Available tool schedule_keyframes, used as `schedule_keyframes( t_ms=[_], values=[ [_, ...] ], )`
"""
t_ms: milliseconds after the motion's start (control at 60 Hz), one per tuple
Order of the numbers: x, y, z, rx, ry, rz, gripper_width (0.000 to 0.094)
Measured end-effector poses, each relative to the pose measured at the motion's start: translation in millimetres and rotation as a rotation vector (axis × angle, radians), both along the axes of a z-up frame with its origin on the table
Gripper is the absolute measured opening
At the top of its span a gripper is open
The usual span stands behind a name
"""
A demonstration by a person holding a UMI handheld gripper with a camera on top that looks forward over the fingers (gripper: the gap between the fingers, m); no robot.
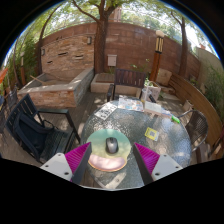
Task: Arrange mouse
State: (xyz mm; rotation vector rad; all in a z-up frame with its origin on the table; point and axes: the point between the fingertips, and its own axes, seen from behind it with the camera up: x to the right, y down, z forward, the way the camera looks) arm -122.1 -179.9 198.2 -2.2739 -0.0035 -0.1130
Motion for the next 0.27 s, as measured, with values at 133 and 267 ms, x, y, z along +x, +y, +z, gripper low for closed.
schedule_keyframes(
  t_ms=[133, 267],
  values=[
    [-1.9, -16.2, 5.8, 0.0, 0.002, -0.002, 0.0854],
    [-3.9, -23.6, 3.0, -0.01, 0.005, 0.009, 0.0856]
  ],
)
